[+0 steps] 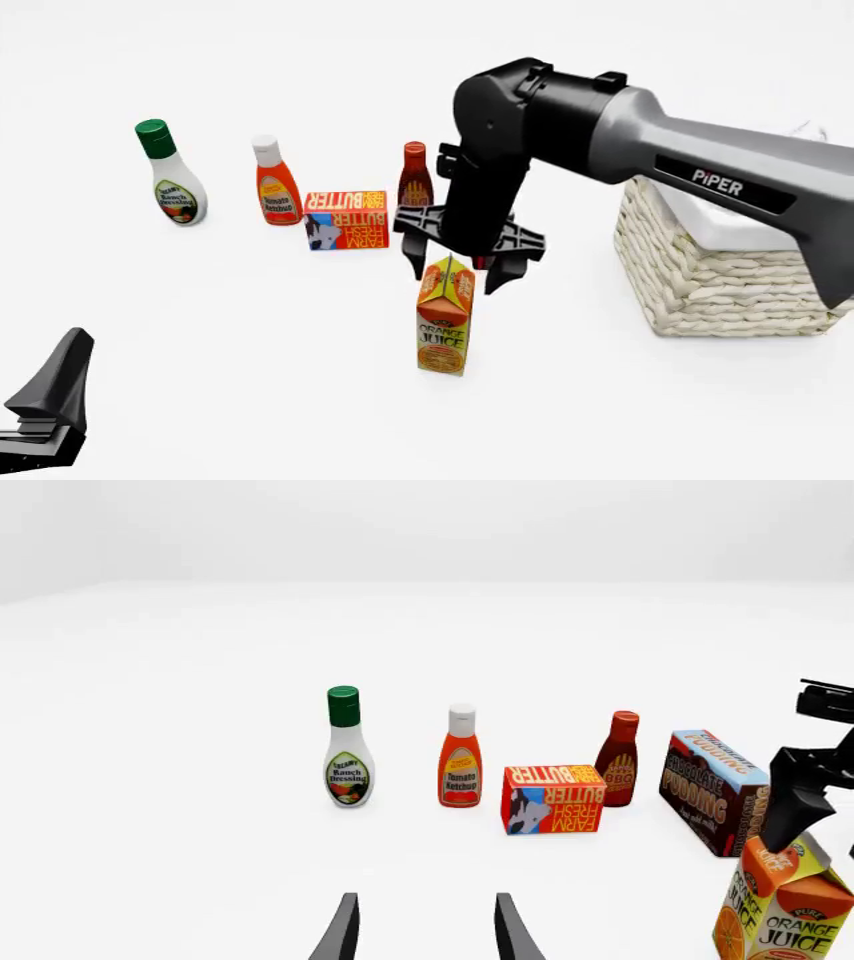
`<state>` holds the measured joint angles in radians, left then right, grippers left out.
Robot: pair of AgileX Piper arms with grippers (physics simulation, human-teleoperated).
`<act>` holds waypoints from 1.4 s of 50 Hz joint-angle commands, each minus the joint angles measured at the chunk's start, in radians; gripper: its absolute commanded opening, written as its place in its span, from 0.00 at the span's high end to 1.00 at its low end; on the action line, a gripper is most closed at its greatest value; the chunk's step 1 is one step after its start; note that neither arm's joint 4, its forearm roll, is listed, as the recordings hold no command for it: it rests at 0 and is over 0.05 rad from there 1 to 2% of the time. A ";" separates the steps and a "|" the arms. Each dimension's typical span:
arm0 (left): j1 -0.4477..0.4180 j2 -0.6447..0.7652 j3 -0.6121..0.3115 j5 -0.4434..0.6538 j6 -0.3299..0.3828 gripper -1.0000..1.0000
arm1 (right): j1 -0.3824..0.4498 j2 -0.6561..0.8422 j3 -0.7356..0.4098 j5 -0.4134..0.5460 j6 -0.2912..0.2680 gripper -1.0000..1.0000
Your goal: Pick the orange juice and place it in the basket.
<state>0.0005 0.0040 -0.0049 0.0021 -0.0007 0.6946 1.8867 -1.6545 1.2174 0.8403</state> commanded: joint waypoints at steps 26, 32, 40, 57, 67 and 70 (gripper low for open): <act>0.000 0.000 0.000 0.000 0.000 0.00 | 0.026 0.016 0.042 -0.041 0.018 0.00; 0.000 0.000 0.000 0.000 0.000 0.00 | 0.032 0.014 0.061 -0.057 0.026 0.00; 0.000 0.000 0.000 0.000 0.000 0.00 | 0.038 0.020 0.078 -0.075 0.029 0.00; 0.000 0.000 0.000 0.000 0.000 0.00 | 0.049 0.025 0.111 -0.109 0.038 0.00; 0.000 0.000 0.000 0.000 0.000 0.00 | 0.037 0.030 0.133 -0.122 0.030 0.00; 0.000 0.000 0.000 0.000 0.000 0.00 | 0.036 0.035 0.135 -0.125 0.029 0.00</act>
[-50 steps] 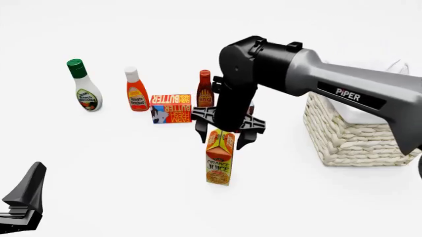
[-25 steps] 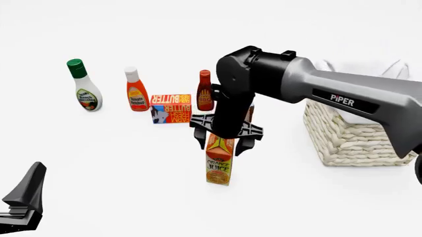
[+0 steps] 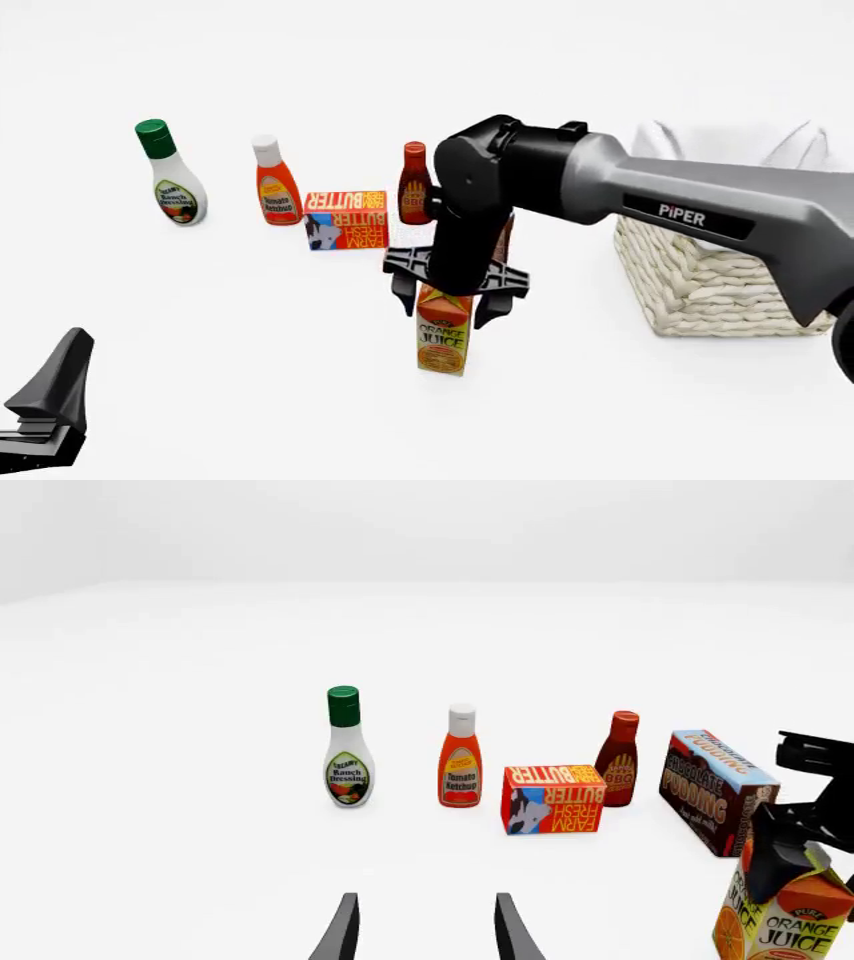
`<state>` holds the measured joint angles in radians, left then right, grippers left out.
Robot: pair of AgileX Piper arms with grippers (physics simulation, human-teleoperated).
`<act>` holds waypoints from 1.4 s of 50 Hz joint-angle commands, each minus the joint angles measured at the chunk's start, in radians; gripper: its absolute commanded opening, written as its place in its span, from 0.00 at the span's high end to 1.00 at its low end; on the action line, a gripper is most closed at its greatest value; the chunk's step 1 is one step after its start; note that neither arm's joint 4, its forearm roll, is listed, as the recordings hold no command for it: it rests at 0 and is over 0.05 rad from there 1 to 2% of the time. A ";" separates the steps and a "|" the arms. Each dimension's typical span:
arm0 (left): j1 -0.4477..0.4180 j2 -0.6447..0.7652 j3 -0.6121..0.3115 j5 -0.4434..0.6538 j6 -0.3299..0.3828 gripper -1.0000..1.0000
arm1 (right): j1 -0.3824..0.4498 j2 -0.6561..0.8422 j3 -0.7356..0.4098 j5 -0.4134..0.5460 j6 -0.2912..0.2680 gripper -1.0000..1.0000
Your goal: Pick the orange juice and place it in the basket.
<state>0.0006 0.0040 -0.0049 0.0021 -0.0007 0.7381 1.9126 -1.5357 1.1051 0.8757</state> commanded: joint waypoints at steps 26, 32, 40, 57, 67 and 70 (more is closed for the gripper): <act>0.000 0.000 0.000 0.000 0.000 0.00 | -0.025 0.019 0.008 -0.010 -0.035 1.00; 0.000 0.000 0.000 0.000 0.000 0.00 | -0.043 0.001 -0.058 0.053 -0.061 1.00; 0.000 0.000 0.000 0.000 0.000 0.00 | -0.049 -0.030 -0.102 0.109 -0.071 1.00; 0.000 0.000 0.000 0.000 0.000 0.00 | -0.040 -0.067 -0.110 0.115 -0.076 1.00; 0.000 0.000 0.000 0.000 0.000 0.00 | -0.060 -0.076 -0.124 0.115 -0.119 1.00; 0.000 0.000 0.000 0.000 0.000 0.00 | -0.063 -0.077 -0.129 0.115 -0.139 1.00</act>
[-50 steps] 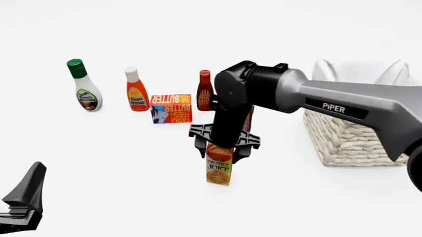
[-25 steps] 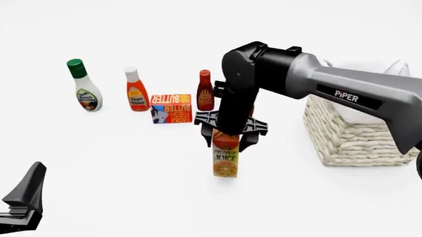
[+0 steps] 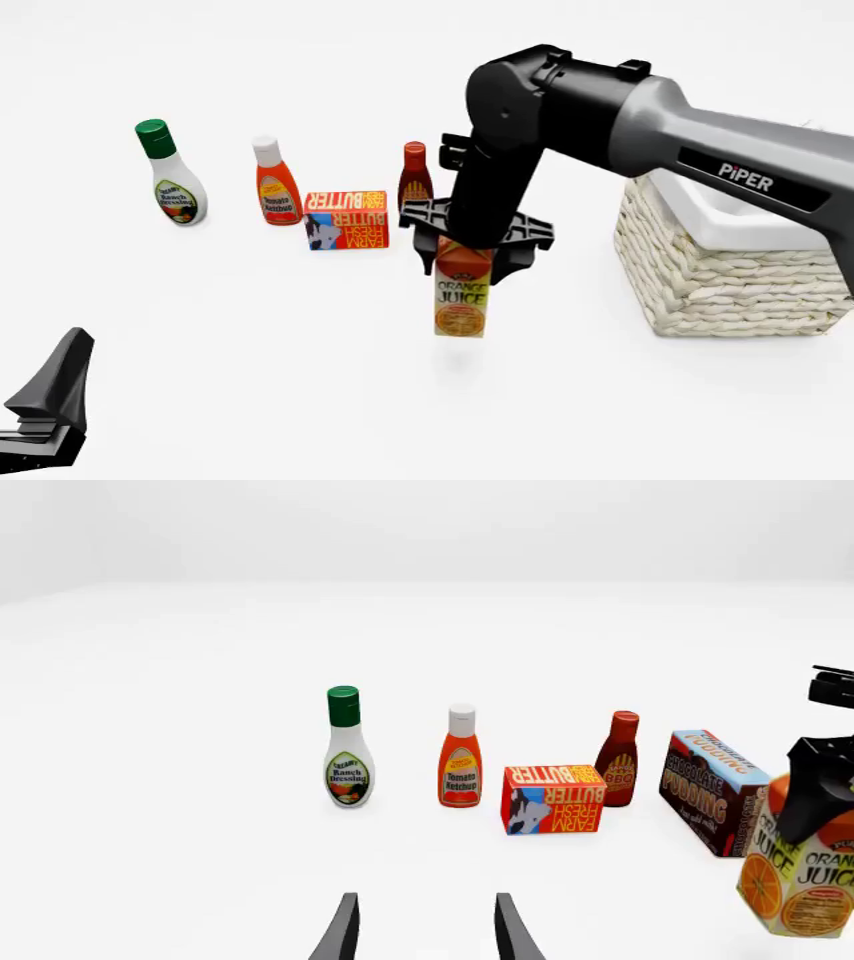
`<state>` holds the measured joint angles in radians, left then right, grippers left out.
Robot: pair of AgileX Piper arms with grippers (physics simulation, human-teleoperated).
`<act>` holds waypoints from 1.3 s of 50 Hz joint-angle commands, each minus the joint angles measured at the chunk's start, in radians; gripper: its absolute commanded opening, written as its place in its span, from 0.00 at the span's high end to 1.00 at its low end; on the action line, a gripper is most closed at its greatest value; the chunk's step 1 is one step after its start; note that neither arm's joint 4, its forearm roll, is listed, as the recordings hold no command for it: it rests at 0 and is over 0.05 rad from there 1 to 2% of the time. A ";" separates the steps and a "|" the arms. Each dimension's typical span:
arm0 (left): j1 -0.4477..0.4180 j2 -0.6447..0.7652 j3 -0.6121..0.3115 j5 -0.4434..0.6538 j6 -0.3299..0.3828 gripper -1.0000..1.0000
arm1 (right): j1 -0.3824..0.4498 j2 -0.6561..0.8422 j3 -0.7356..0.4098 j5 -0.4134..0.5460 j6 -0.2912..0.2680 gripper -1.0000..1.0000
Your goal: Pick the orange juice and place it in the basket.
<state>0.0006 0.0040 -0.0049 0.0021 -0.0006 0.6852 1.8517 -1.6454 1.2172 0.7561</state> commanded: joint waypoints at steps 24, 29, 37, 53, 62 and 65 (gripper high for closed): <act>0.000 0.000 0.000 0.000 0.000 0.00 | -0.036 -0.076 -0.030 0.003 -0.100 1.00; 0.000 0.000 0.000 0.000 0.000 0.00 | -0.030 -0.089 -0.032 0.003 -0.102 1.00; 0.000 0.000 0.000 0.000 0.000 0.00 | -0.026 -0.099 -0.052 0.003 -0.112 1.00; 0.000 0.000 0.000 0.000 0.000 0.00 | -0.040 -0.106 -0.098 0.003 -0.160 1.00; 0.000 0.000 0.000 0.000 0.000 0.00 | -0.051 -0.114 -0.135 0.003 -0.192 1.00; 0.000 0.000 0.000 0.000 0.000 0.00 | -0.054 -0.118 -0.144 0.003 -0.199 1.00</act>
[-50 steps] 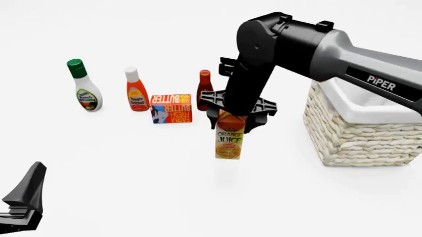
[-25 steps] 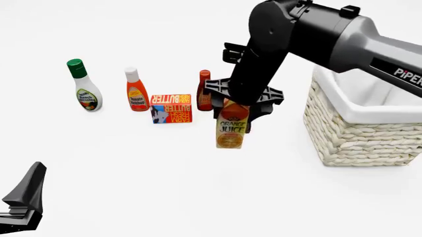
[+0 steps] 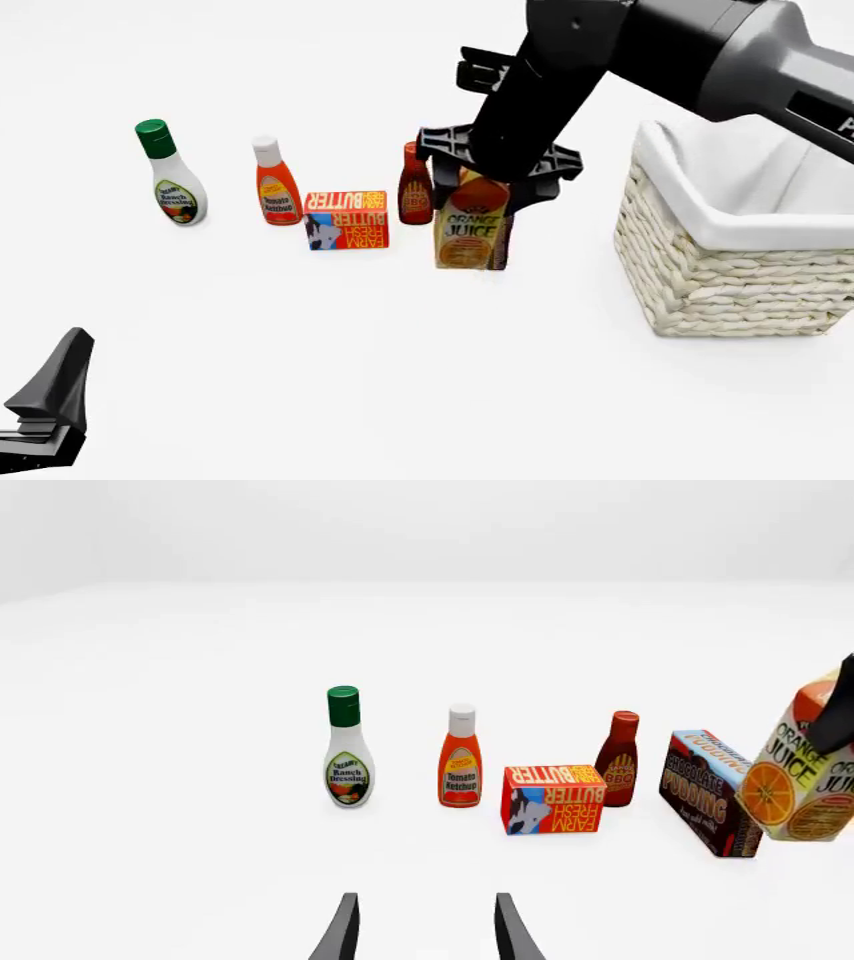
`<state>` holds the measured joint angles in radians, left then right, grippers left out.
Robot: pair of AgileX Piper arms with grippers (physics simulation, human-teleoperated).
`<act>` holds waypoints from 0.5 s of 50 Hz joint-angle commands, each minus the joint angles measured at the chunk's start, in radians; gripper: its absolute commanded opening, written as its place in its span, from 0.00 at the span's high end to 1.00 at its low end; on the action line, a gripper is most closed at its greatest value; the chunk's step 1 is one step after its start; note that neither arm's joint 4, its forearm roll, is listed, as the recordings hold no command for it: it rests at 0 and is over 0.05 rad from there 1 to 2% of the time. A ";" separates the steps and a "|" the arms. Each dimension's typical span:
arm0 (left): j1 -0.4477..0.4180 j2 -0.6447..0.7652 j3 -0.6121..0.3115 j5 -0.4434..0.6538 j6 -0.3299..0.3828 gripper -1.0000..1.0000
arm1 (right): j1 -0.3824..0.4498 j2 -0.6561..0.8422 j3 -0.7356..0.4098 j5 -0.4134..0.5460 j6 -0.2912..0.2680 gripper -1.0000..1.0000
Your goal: Pick the orange juice and place it in the basket.
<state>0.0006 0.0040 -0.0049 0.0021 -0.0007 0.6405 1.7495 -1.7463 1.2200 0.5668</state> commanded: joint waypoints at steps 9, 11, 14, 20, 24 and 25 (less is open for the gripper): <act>0.000 0.000 0.000 0.000 0.000 0.00 | -0.043 -0.023 -0.079 0.000 -0.064 1.00; 0.000 0.000 0.000 0.000 0.000 0.00 | -0.043 -0.023 -0.086 0.000 -0.065 1.00; 0.000 0.000 0.000 0.000 0.000 0.00 | -0.049 -0.023 -0.106 0.000 -0.081 1.00; 0.000 0.000 0.000 0.000 0.000 0.00 | -0.062 -0.022 -0.131 0.000 -0.104 1.00; 0.000 0.000 0.000 0.000 0.000 0.00 | -0.070 -0.023 -0.142 0.000 -0.121 1.00; 0.000 0.000 0.000 0.000 0.000 0.00 | -0.072 -0.024 -0.159 0.000 -0.125 1.00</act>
<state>0.0006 0.0040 -0.0049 0.0021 -0.0007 0.5864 1.7343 -1.8508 1.2200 0.4599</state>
